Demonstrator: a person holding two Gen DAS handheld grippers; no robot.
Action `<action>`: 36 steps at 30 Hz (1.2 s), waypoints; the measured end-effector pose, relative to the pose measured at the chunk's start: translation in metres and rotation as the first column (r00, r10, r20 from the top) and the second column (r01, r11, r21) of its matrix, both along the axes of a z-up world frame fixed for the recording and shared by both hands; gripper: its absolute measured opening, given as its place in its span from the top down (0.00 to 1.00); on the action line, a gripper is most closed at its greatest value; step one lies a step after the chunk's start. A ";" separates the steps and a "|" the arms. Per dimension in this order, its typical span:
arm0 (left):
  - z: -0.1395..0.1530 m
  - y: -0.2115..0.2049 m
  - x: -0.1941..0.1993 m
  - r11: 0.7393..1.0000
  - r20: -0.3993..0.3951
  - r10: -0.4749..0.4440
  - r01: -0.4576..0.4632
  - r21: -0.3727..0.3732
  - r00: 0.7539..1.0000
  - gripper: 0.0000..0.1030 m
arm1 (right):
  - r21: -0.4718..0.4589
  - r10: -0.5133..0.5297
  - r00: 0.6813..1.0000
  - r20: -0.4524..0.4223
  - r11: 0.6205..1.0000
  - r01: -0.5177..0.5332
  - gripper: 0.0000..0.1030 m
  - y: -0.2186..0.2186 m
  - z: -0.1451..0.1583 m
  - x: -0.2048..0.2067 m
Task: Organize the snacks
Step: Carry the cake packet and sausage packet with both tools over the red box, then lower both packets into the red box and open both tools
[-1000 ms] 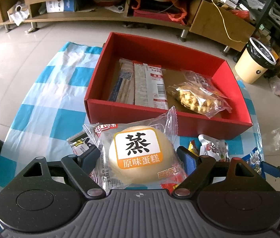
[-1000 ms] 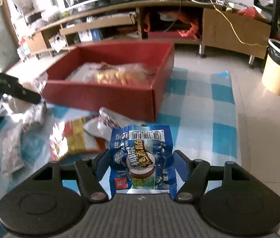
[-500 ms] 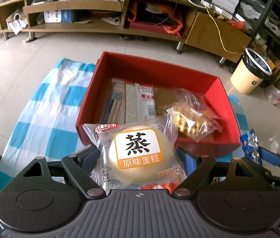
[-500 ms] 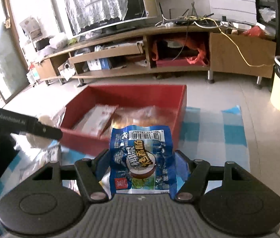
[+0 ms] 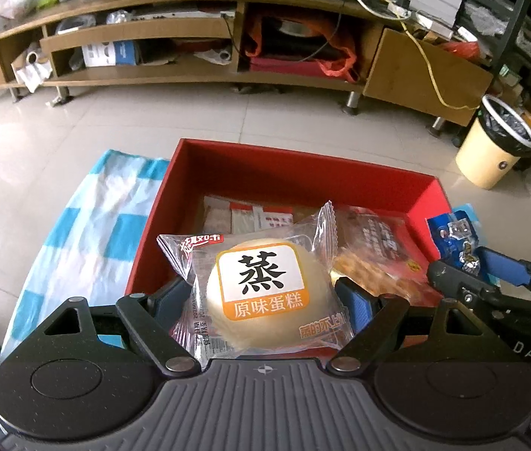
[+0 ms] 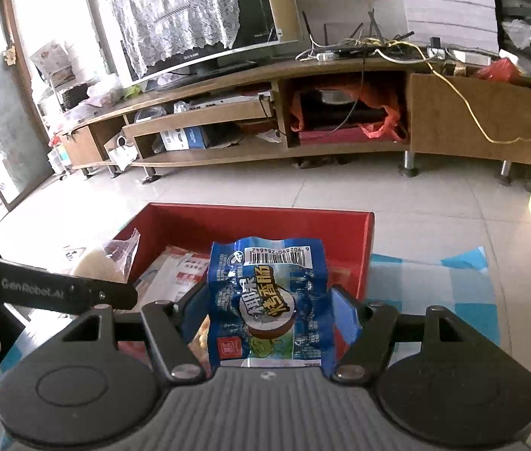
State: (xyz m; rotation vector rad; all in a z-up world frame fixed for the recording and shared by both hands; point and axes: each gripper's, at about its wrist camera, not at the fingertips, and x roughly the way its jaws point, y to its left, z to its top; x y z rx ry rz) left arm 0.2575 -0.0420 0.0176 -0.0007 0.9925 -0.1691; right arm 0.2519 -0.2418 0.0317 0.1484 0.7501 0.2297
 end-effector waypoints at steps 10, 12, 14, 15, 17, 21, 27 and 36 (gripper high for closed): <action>-0.017 -0.002 0.018 1.000 -0.037 0.021 -0.021 0.023 0.999 0.14 | -0.022 -0.018 0.999 -0.029 1.000 0.017 0.34 -0.002 -0.013 0.025; -0.018 -0.003 0.018 0.999 -0.040 0.024 -0.023 0.026 0.999 0.13 | -0.019 -0.015 0.999 -0.040 1.000 0.014 0.34 -0.002 -0.015 0.028; -0.016 -0.003 0.018 0.999 -0.035 0.026 -0.025 0.027 0.999 0.13 | -0.019 -0.018 0.999 -0.049 1.000 0.017 0.34 0.000 -0.017 0.030; -0.016 -0.002 0.018 0.999 -0.032 0.026 -0.026 0.026 0.999 0.12 | -0.026 -0.018 0.998 -0.053 1.000 0.017 0.34 0.001 -0.018 0.031; -0.013 -0.002 0.018 0.999 -0.026 0.029 -0.029 0.022 0.999 0.10 | -0.036 -0.019 0.998 -0.055 0.999 0.017 0.34 0.003 -0.020 0.032; -0.012 0.000 0.017 0.999 -0.023 0.035 -0.035 0.022 0.999 0.06 | -0.037 -0.020 0.998 -0.061 0.999 0.018 0.33 0.004 -0.020 0.032; -0.012 0.002 0.017 0.999 -0.035 0.046 -0.046 0.010 0.998 0.04 | -0.031 -0.028 0.999 -0.037 0.999 0.027 0.26 0.001 -0.014 0.031; -0.012 0.000 0.013 0.999 -0.033 0.042 -0.042 0.016 0.999 0.02 | -0.025 -0.028 0.999 -0.030 0.999 0.027 0.26 -0.003 -0.012 0.028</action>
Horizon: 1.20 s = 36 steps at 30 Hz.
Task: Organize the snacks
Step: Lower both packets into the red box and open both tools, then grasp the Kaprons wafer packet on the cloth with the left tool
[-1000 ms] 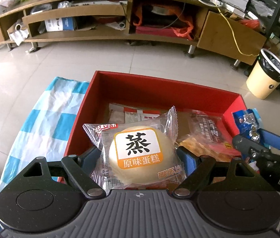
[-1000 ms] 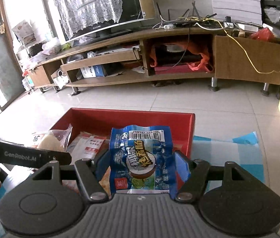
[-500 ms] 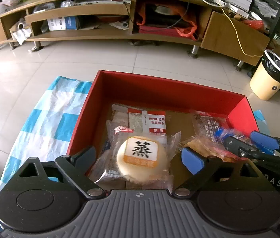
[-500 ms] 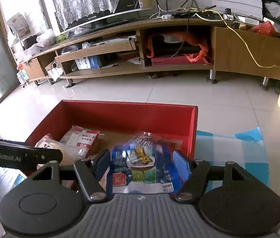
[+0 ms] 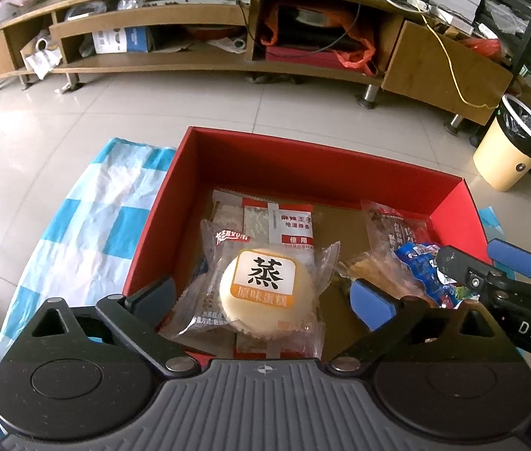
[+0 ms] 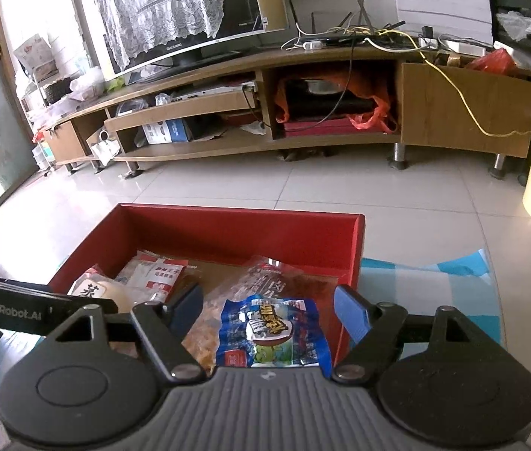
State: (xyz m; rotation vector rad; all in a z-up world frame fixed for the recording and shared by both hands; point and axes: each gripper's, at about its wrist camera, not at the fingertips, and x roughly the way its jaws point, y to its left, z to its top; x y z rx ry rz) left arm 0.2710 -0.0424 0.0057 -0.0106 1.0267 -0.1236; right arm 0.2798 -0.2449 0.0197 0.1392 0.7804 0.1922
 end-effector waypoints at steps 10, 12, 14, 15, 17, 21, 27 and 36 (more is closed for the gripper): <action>0.004 0.009 -0.006 1.000 -0.004 0.007 -0.007 -0.001 1.000 0.01 | 0.004 0.027 1.000 0.001 1.000 -0.027 0.26 0.006 0.001 -0.006; 0.006 0.014 -0.011 1.000 -0.001 0.009 -0.009 0.008 1.000 0.01 | -0.004 0.042 0.999 0.001 0.999 -0.042 0.26 0.009 0.001 -0.008; 0.007 0.022 -0.016 1.000 -0.004 0.019 -0.019 0.014 1.000 0.01 | -0.009 0.049 0.999 -0.001 0.999 -0.049 0.25 0.011 0.000 -0.011; 0.007 0.026 -0.019 1.000 -0.008 0.027 -0.027 0.012 1.000 0.01 | -0.009 0.053 0.999 -0.003 0.999 -0.053 0.25 0.011 0.000 -0.012; 0.007 0.036 -0.025 0.999 -0.023 0.052 -0.052 0.005 0.998 0.00 | -0.008 0.061 0.998 -0.005 0.998 -0.061 0.25 0.013 0.001 -0.015; 0.000 0.055 -0.041 0.995 -0.052 0.102 -0.102 0.005 0.993 0.00 | -0.013 0.084 0.996 -0.001 0.996 -0.084 0.25 0.016 0.003 -0.021; -0.023 0.071 -0.057 0.985 -0.139 0.171 -0.173 -0.006 0.975 0.00 | -0.024 0.115 0.993 0.000 0.993 -0.115 0.25 0.021 0.005 -0.030; -0.056 0.067 -0.045 0.973 -0.223 0.223 -0.230 -0.002 0.949 0.03 | -0.057 0.167 0.986 0.011 0.984 -0.166 0.25 0.027 0.007 -0.039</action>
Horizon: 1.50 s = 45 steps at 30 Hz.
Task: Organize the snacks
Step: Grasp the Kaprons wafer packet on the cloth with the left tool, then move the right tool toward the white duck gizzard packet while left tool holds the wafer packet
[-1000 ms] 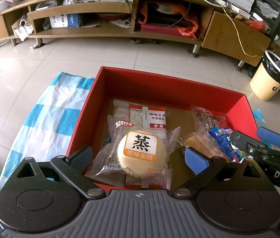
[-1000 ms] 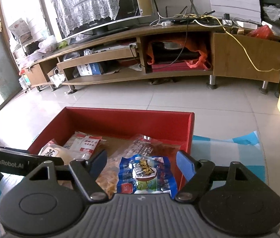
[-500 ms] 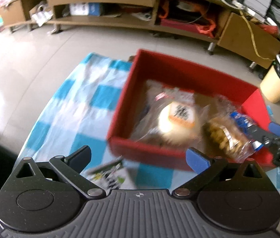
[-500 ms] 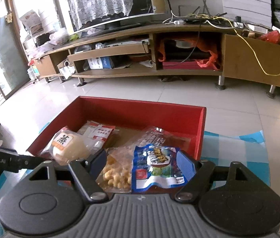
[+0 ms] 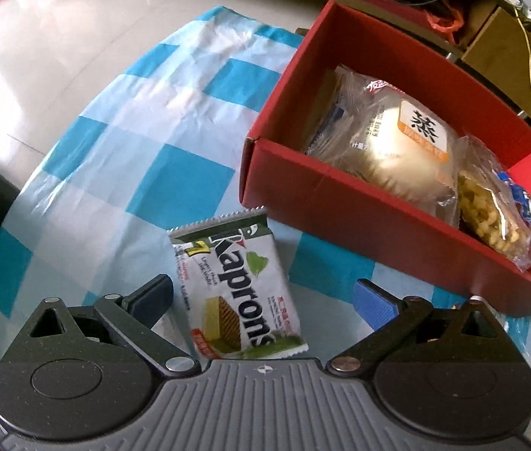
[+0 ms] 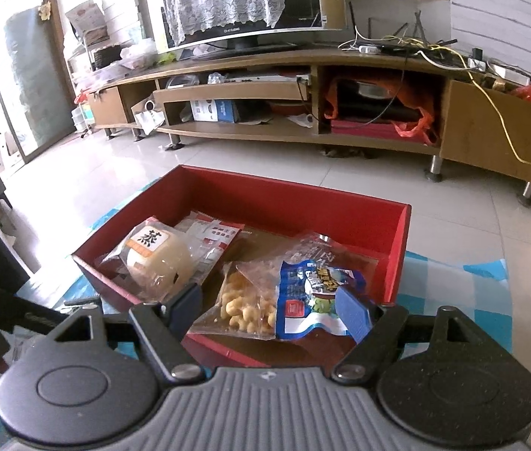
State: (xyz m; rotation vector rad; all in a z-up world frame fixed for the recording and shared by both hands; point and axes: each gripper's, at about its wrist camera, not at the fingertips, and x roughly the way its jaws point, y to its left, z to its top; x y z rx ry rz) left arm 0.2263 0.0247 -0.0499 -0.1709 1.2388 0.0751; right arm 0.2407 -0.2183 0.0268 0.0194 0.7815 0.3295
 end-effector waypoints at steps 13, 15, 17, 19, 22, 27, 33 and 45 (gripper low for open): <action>0.007 -0.001 -0.006 0.998 0.027 -0.027 0.025 0.056 0.999 0.37 | -0.006 0.050 0.999 -0.021 0.999 -0.050 0.25 0.006 0.000 -0.011; 0.007 -0.002 -0.009 0.998 0.024 -0.038 0.036 0.051 0.999 0.37 | -0.008 0.068 0.997 -0.036 0.998 -0.068 0.25 0.010 -0.002 -0.016; 0.007 -0.004 -0.014 0.998 0.024 -0.047 0.047 0.034 0.999 0.37 | -0.003 0.085 0.995 -0.052 0.996 -0.085 0.25 0.013 -0.003 -0.021; 0.008 -0.005 -0.018 0.998 0.023 -0.060 0.059 0.024 0.998 0.37 | 0.010 0.090 0.993 -0.072 0.996 -0.090 0.25 0.012 -0.004 -0.026; 0.011 -0.008 -0.026 0.997 0.024 -0.081 0.081 0.009 0.996 0.37 | 0.011 0.084 0.995 -0.062 0.996 -0.083 0.25 0.008 0.000 -0.035; 0.014 -0.014 -0.035 0.993 0.024 -0.113 0.113 -0.018 0.993 0.37 | 0.065 0.057 0.996 -0.068 0.996 -0.053 0.25 -0.011 0.010 -0.050; 0.011 -0.019 -0.036 0.990 0.009 -0.135 0.135 -0.041 0.991 0.37 | 0.095 0.054 0.988 -0.143 0.995 -0.041 0.25 -0.029 -0.002 -0.057; 0.010 -0.016 -0.033 0.986 0.008 -0.153 0.153 -0.062 0.988 0.36 | 0.112 0.213 0.944 -0.253 0.975 -0.190 0.20 0.002 -0.060 -0.037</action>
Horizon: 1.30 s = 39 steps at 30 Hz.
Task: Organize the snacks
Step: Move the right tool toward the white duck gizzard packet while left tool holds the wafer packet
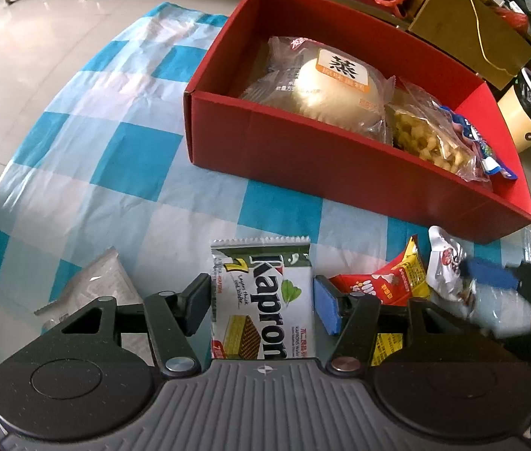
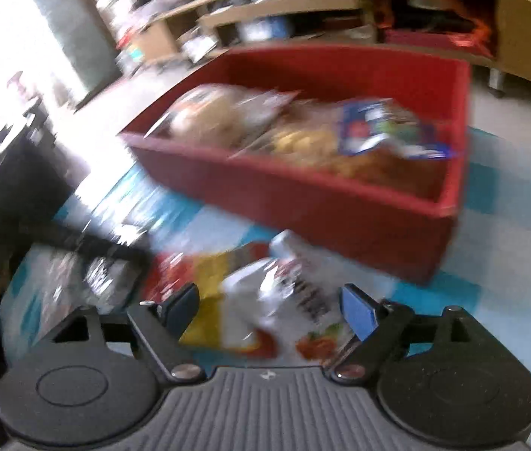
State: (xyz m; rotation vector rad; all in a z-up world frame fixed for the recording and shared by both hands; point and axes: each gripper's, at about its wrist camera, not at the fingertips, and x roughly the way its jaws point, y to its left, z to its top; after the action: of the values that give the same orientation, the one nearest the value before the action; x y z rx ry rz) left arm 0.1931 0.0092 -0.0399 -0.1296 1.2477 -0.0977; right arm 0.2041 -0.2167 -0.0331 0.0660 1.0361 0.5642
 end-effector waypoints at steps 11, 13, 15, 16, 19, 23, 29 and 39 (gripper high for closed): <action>-0.002 0.001 -0.002 1.000 0.001 -0.009 0.009 -0.003 1.000 0.35 | -0.011 -0.023 0.999 -0.050 1.000 0.022 0.21 0.009 0.015 -0.039; -0.002 -0.002 -0.002 1.000 0.005 -0.017 0.017 0.005 1.000 0.32 | -0.044 -0.108 0.992 -0.060 0.993 0.106 0.21 0.008 0.008 -0.027; -0.003 -0.007 -0.004 0.999 0.011 -0.030 0.030 0.016 0.999 0.28 | -0.070 -0.179 0.982 -0.060 0.982 0.175 0.20 0.008 0.002 -0.018; -0.004 -0.009 -0.004 0.999 0.013 -0.038 0.038 0.026 0.999 0.27 | -0.085 -0.197 0.978 -0.061 0.978 0.192 0.17 0.008 -0.001 -0.014; -0.005 -0.015 -0.005 0.997 0.018 -0.058 0.058 0.043 0.998 0.21 | -0.072 -0.215 0.975 -0.052 0.975 0.211 0.06 0.014 -0.004 -0.014; -0.008 -0.021 -0.007 0.995 0.023 -0.086 0.084 0.057 0.996 0.16 | -0.031 -0.212 0.976 -0.050 0.977 0.211 0.00 0.010 -0.007 -0.015; -0.009 -0.019 -0.008 0.995 0.022 -0.093 0.092 0.050 0.995 0.12 | -0.022 -0.151 0.985 -0.087 0.988 0.150 0.05 -0.003 -0.001 -0.007; -0.015 -0.016 -0.006 0.996 -0.002 -0.076 0.076 0.050 0.997 0.00 | -0.117 -0.133 0.991 0.015 0.984 0.133 0.33 -0.005 0.002 -0.019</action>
State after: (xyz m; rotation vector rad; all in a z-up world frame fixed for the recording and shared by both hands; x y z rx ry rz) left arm 0.1874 -0.0065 -0.0547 -0.0388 1.2544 -0.1315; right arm 0.1852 -0.2212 -0.0307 0.0289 1.0473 0.3811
